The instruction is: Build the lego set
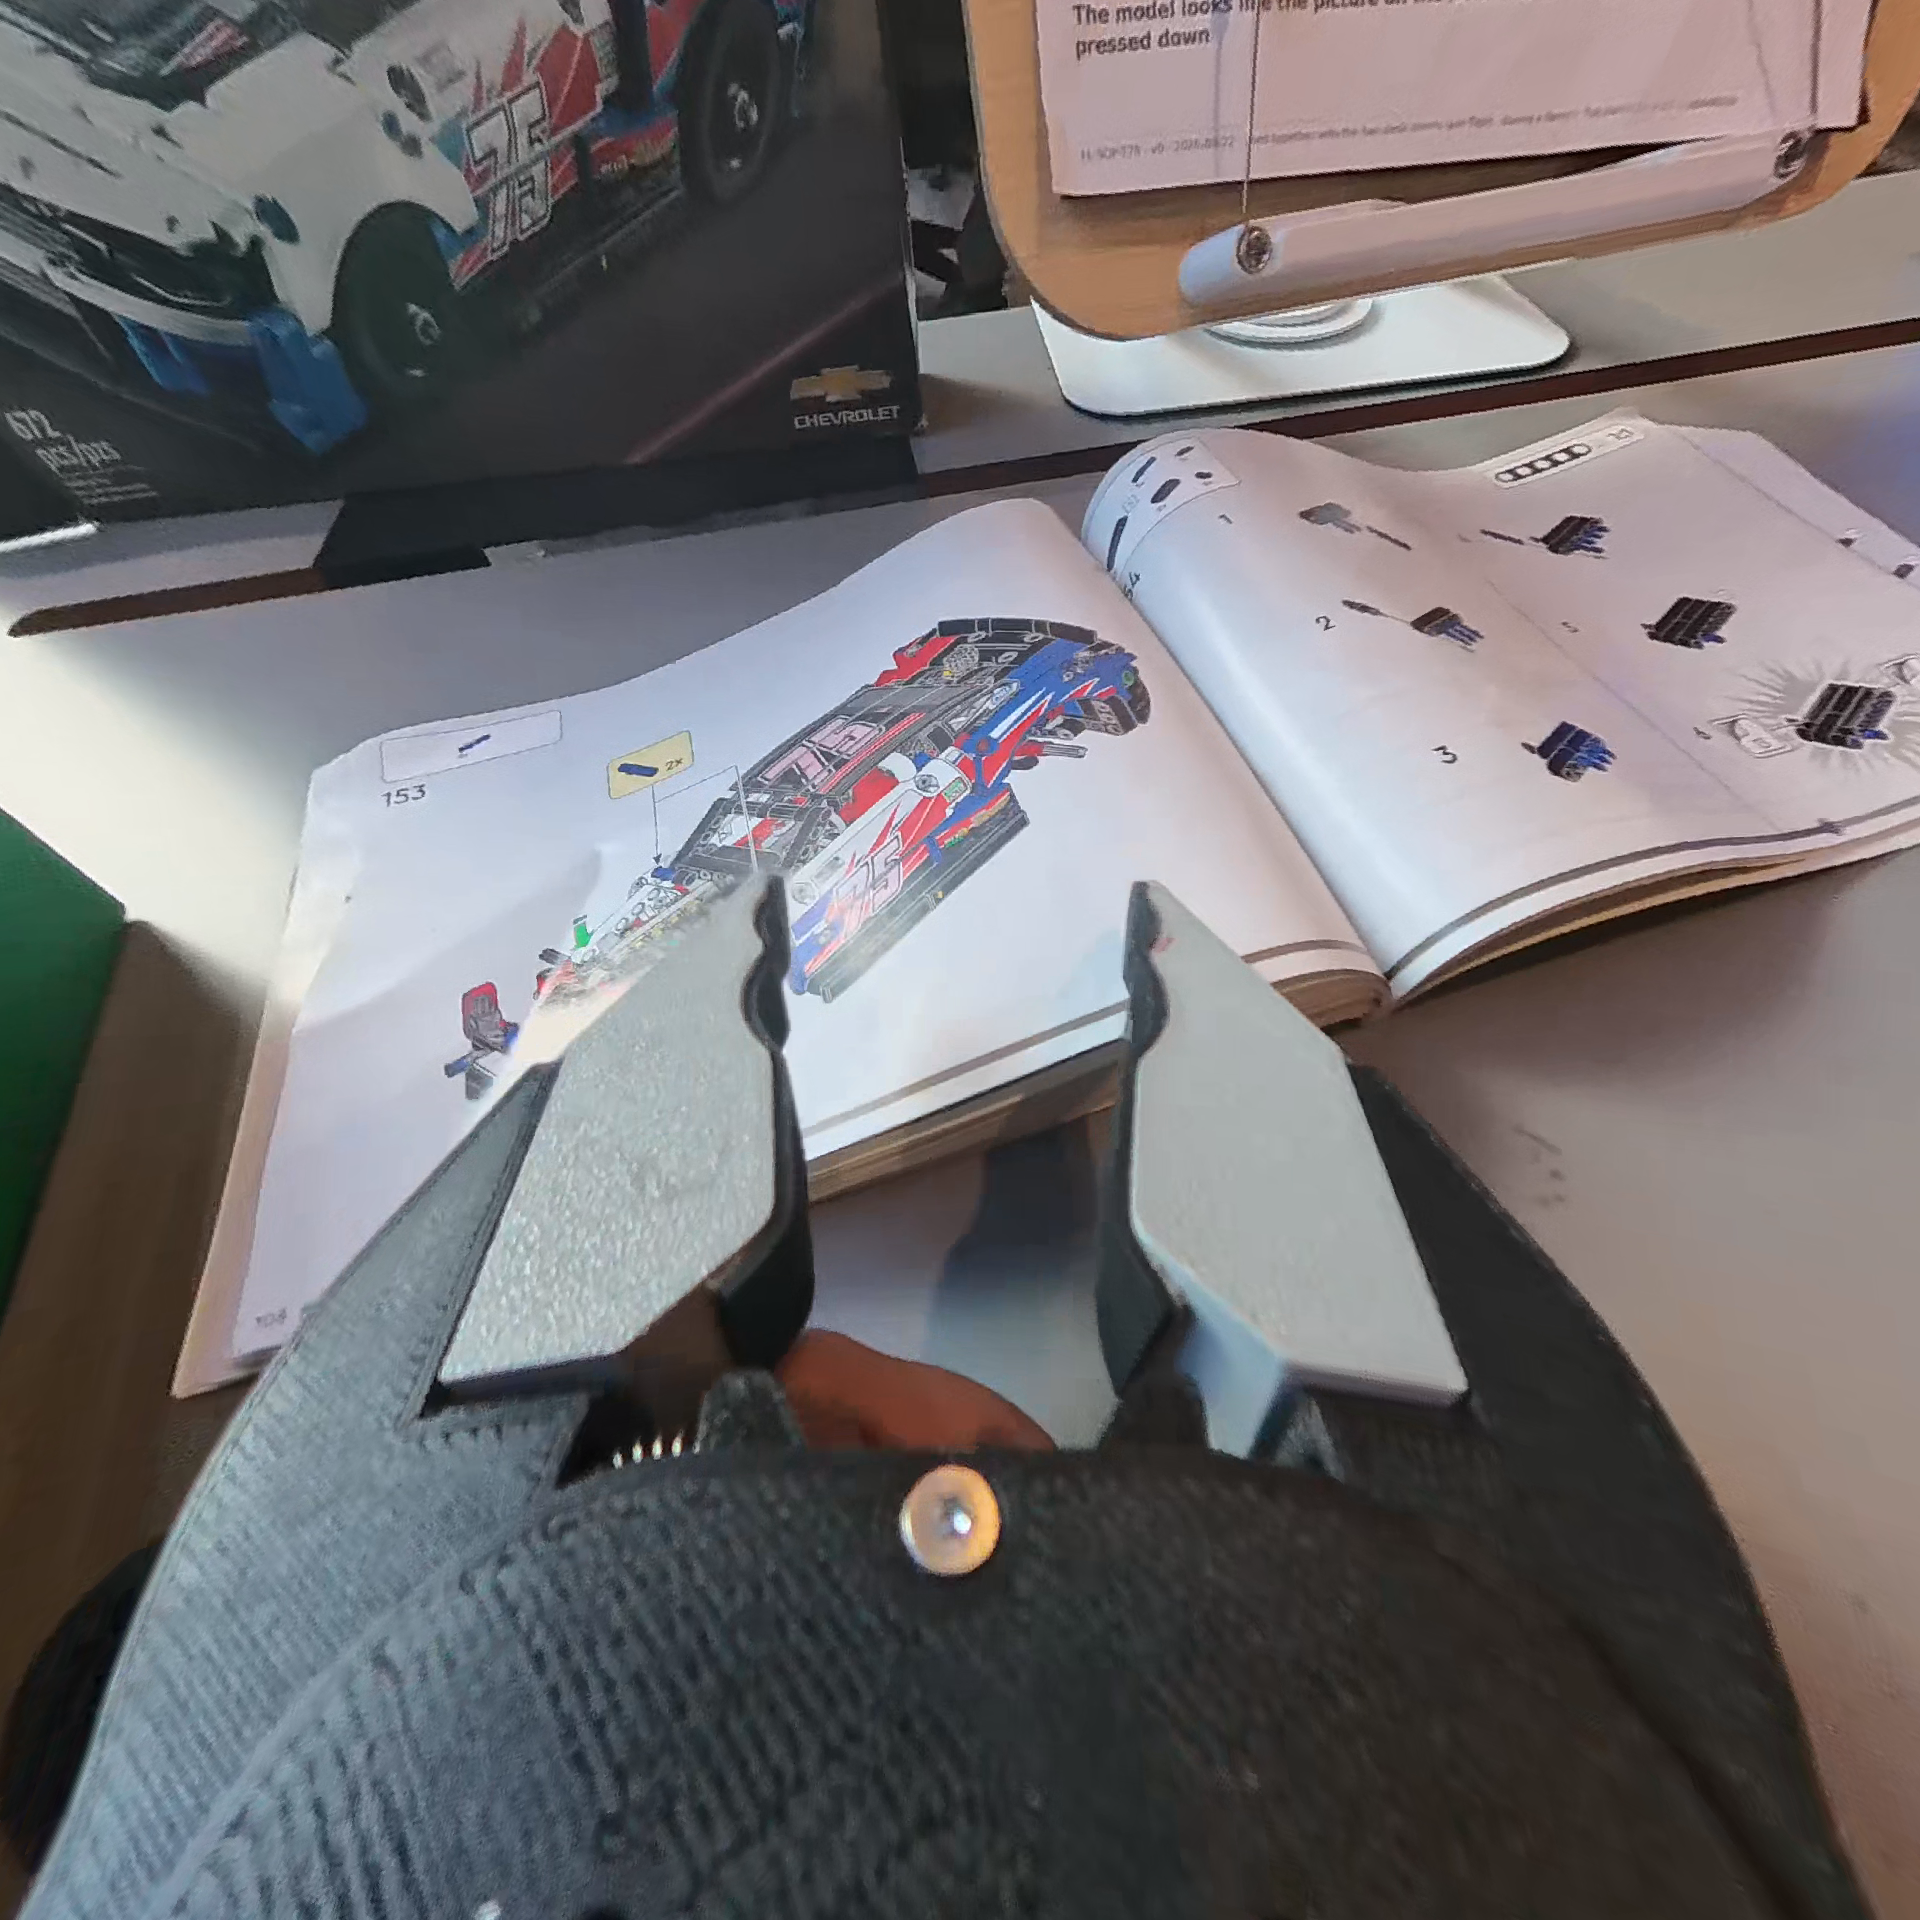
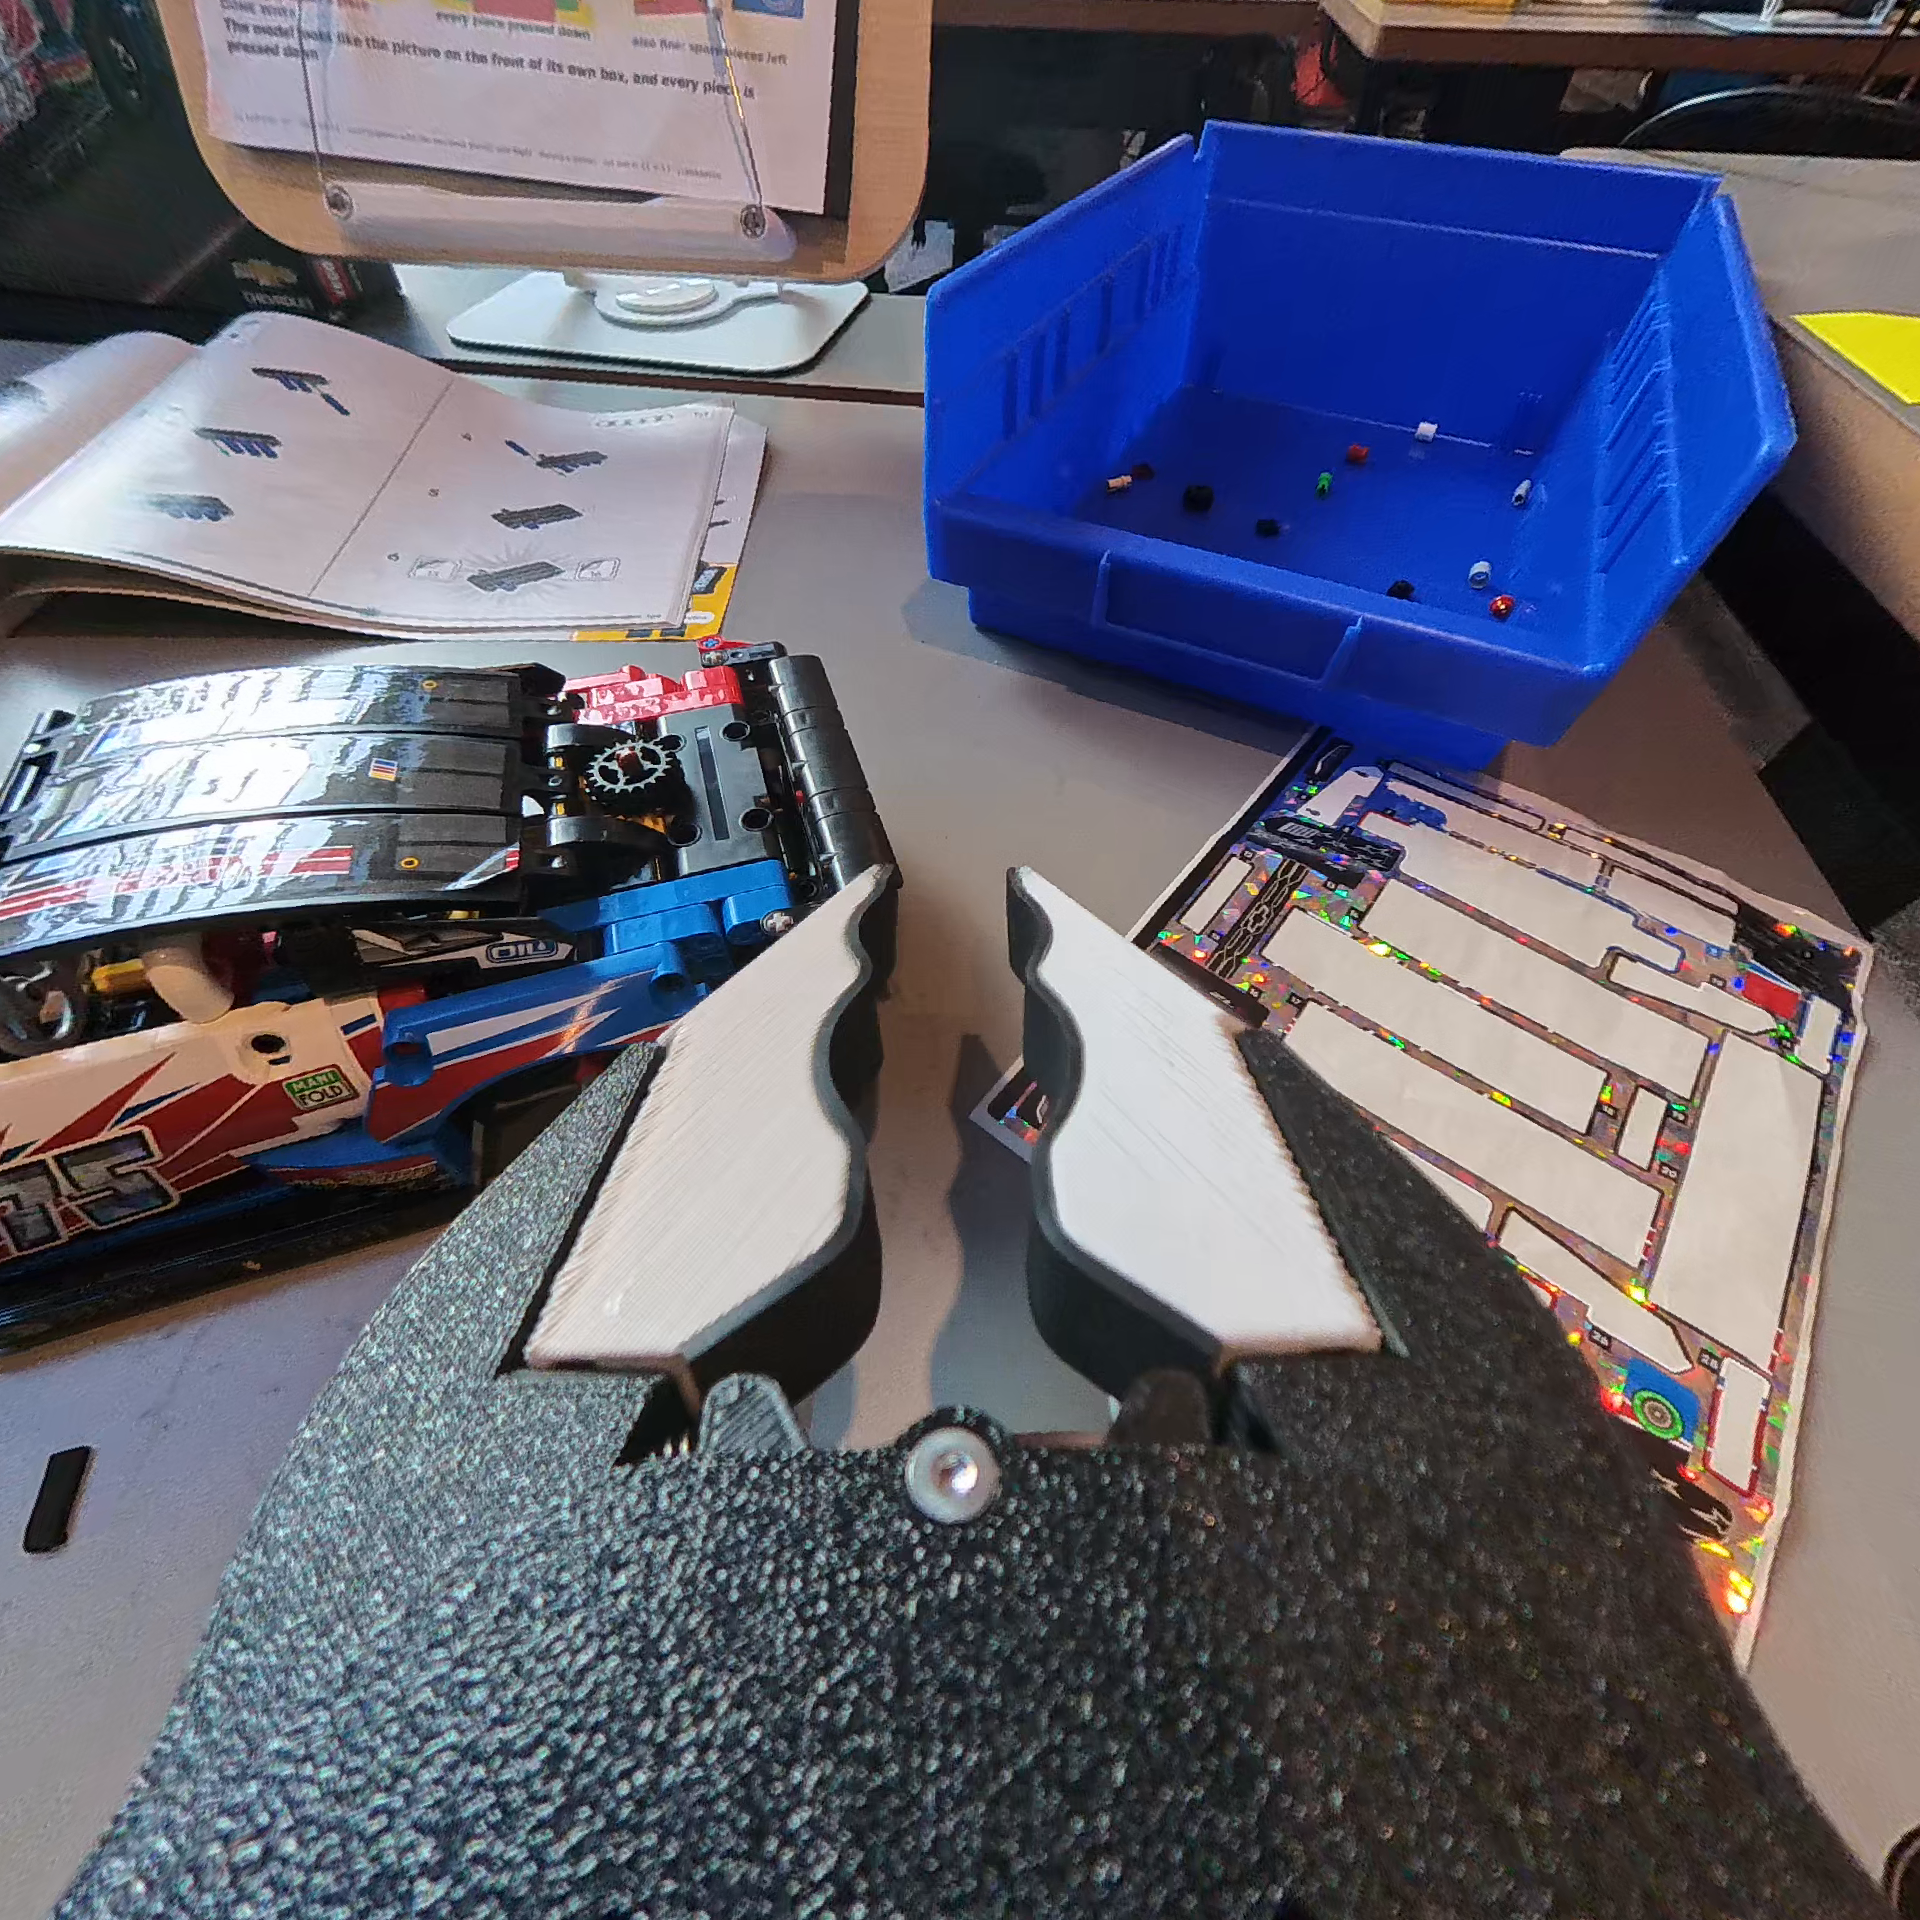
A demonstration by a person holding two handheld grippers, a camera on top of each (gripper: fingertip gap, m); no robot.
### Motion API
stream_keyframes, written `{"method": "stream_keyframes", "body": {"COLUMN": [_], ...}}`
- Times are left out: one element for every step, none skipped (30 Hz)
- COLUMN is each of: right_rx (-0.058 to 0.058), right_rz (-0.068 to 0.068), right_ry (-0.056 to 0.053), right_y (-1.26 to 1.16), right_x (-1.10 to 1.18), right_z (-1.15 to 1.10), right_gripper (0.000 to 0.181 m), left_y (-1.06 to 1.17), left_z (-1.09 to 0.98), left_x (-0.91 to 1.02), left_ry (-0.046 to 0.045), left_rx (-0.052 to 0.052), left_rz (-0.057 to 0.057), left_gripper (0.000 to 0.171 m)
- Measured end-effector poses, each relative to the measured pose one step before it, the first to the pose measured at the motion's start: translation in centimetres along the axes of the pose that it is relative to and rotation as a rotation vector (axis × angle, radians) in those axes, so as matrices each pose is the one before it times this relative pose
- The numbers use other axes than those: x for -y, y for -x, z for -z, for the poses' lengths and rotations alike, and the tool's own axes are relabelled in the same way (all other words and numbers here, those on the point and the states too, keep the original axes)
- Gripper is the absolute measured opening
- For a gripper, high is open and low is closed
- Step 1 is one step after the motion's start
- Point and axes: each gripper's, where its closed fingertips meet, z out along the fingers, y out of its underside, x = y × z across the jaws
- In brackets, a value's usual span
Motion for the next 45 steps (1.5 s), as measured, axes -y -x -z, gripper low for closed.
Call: {"method": "stream_keyframes", "body": {"right_rx": [0.0054,0.0014,-0.0035,-0.0043,-0.0033,-0.0041,-0.0051,-0.0042,-0.0032,-0.0037,-0.0047,-0.0042,-0.0023,0.0006,0.0036,0.0064,0.0109,0.0116,-0.0001,-0.0310,-0.0461,-0.0329,-0.0113,0.0115,0.0370,0.0558,0.0672,0.0763,0.0836,0.0868,0.0775,0.0627,0.0560,0.0518,0.0446,0.0392,0.0453,0.0533,0.0524,0.0470,0.0381,0.0333,0.0343,0.0269,0.0176], "right_rz": [-0.0051,-0.0079,-0.0090,-0.0092,-0.0090,-0.0088,-0.0083,-0.0066,-0.0045,-0.0026,-0.0010,0.0004,0.0018,0.0025,0.0023,0.0009,-0.0001,0.0016,0.0166,0.0433,0.0590,0.0547,0.0352,0.0145,0.0009,-0.0102,-0.0174,-0.0163,-0.0094,-0.0008,0.0090,0.0169,0.0217,0.0265,0.0274,0.0188,0.0075,-0.0011,-0.0058,-0.0077,-0.0097,-0.0103,-0.0091,-0.0090,-0.0084], "right_ry": [-0.0019,-0.0040,-0.0069,-0.0078,-0.0071,-0.0060,-0.0051,-0.0049,-0.0049,-0.0044,-0.0030,-0.0011,0.0002,0.0005,-0.0009,-0.0022,-0.0038,-0.0079,-0.0158,-0.0241,-0.0383,-0.0535,-0.0552,-0.0410,-0.0231,-0.0100,0.0034,0.0217,0.0396,0.0502,0.0530,0.0532,0.0567,0.0604,0.0659,0.0670,0.0641,0.0576,0.0495,0.0436,0.0348,0.0232,0.0183,0.0150,0.0130], "right_y": [-0.001,-0.074,-0.147,-0.165,-0.137,-0.151,-0.148,-0.120,-0.084,-0.068,-0.072,-0.039,-0.007,0.036,0.057,0.077,0.125,0.104,-0.017,-0.327,-0.364,-0.098,0.196,0.506,0.918,1.290,1.585,1.832,1.992,2.040,1.834,1.531,1.350,1.198,0.968,0.809,0.828,0.889,0.803,0.668,0.520,0.477,0.515,0.399,0.252], "right_x": [0.031,0.053,0.098,0.115,0.098,0.080,0.070,0.058,0.069,0.068,0.043,0.025,0.005,0.008,0.031,0.047,0.064,0.147,0.308,0.704,1.422,2.174,2.572,2.570,2.346,2.059,1.685,1.201,0.741,0.403,0.195,0.066,-0.074,-0.204,-0.328,-0.353,-0.280,-0.129,-0.006,0.098,0.273,0.459,0.582,0.664,0.686], "right_z": [0.005,0.012,0.039,0.056,0.056,0.046,0.045,0.043,0.039,0.022,0.009,-0.011,-0.031,-0.049,-0.036,-0.032,-0.023,0.008,0.073,0.205,0.333,0.314,0.130,-0.219,-0.569,-0.835,-1.081,-1.308,-1.528,-1.698,-1.838,-1.955,-2.067,-2.152,-2.253,-2.287,-2.255,-2.162,-2.027,-1.868,-1.646,-1.408,-1.238,-1.158,-1.144], "right_gripper": [0.021,0.021,0.021,0.021,0.021,0.021,0.021,0.021,0.021,0.021,0.021,0.021,0.021,0.021,0.021,0.021,0.021,0.021,0.020,0.016,0.016,0.016,0.016,0.016,0.018,0.022,0.026,0.029,0.034,0.041,0.043,0.044,0.044,0.045,0.045,0.046,0.048,0.049,0.050,0.052,0.052,0.052,0.052,0.052,0.052], "left_y": [-0.188,-0.317,-0.486,-0.475,-0.326,-0.134,0.200,0.452,0.551,0.649,0.770,0.747,0.765,0.753,0.633,0.514,0.383,0.116,-0.140,-0.367,-0.380,-0.020,0.005,-0.041,-0.100,-0.132,-0.219,-0.293,-0.309,-0.339,-0.293,-0.122,-0.034,-0.100,-0.219,-0.341,-0.581,-0.563,-0.311,-0.410,-0.546,-0.701,-0.845,-0.814,-0.455], "left_z": [-0.031,-0.020,0.015,0.024,0.026,0.037,0.048,0.044,0.005,-0.023,-0.075,-0.088,-0.102,-0.121,-0.135,-0.191,-0.234,-0.275,-0.336,-0.413,-0.450,-0.176,0.015,0.007,0.037,0.027,0.021,0.008,0.021,0.038,0.034,0.002,0.004,0.024,0.035,0.046,0.051,0.020,0.019,0.042,0.070,0.127,0.107,0.104,0.119], "left_x": [-0.305,-0.319,-0.278,-0.160,-0.094,-0.016,0.121,0.249,0.257,0.174,0.088,0.088,0.058,0.048,-0.003,-0.134,-0.273,-0.425,-0.667,-0.937,-0.897,-0.041,-0.044,-0.037,-0.068,-0.066,-0.062,-0.075,-0.066,-0.056,-0.062,-0.037,-0.013,-0.009,-0.012,-0.025,-0.025,-0.080,-0.072,-0.066,-0.046,-0.069,-0.127,-0.093,-0.013], "left_ry": [0.01616,0.01668,0.01500,0.00835,0.00358,-0.00035,-0.00643,-0.01087,-0.00620,0.00240,0.00738,0.00780,0.00914,0.00842,0.00861,0.01416,0.02016,0.02555,0.03937,0.05444,0.04989,-0.00717,0.00217,0.00236,0.00427,0.00281,0.00166,0.00032,0.00059,-0.00026,0.00019,0.00071,0.00108,0.00082,0.00176,0.00276,0.00210,0.00165,0.00130,0.00276,0.00294,0.00542,0.00814,0.00535,0.00050], "left_rx": [-0.0084,-0.0134,-0.0214,-0.0193,-0.0115,-0.0042,0.0073,0.0123,0.0094,0.0106,0.0151,0.0118,0.0139,0.0158,0.0113,0.0087,0.0049,-0.0073,-0.0191,-0.0307,-0.0286,-0.0008,0.0047,0.0008,-0.0031,-0.0019,-0.0026,-0.0043,-0.0027,-0.0057,-0.0055,-0.0002,-0.0015,-0.0083,-0.0147,-0.0184,-0.0289,-0.0256,-0.0065,-0.0130,-0.0225,-0.0349,-0.0454,-0.0408,-0.0160], "left_rz": [0.0166,0.0195,0.0136,0.0055,-0.0005,-0.0021,0.0052,0.0124,0.0132,0.0124,0.0167,0.0189,0.0179,0.0154,0.0082,0.0031,0.0033,0.0031,0.0072,0.0081,0.0042,-0.0077,-0.0039,-0.0047,-0.0078,-0.0063,-0.0060,-0.0085,-0.0098,-0.0084,-0.0082,-0.0044,0.0000,0.0034,0.0056,0.0057,0.0037,-0.0008,-0.0081,-0.0095,0.0019,0.0091,0.0085,-0.0005,-0.0010], "left_gripper": [0.063,0.063,0.062,0.063,0.064,0.066,0.069,0.069,0.069,0.069,0.069,0.069,0.069,0.069,0.070,0.070,0.070,0.070,0.070,0.069,0.071,0.071,0.071,0.071,0.071,0.072,0.073,0.075,0.075,0.072,0.071,0.071,0.071,0.071,0.072,0.072,0.071,0.070,0.071,0.067,0.060,0.058,0.065,0.079,0.084]}}
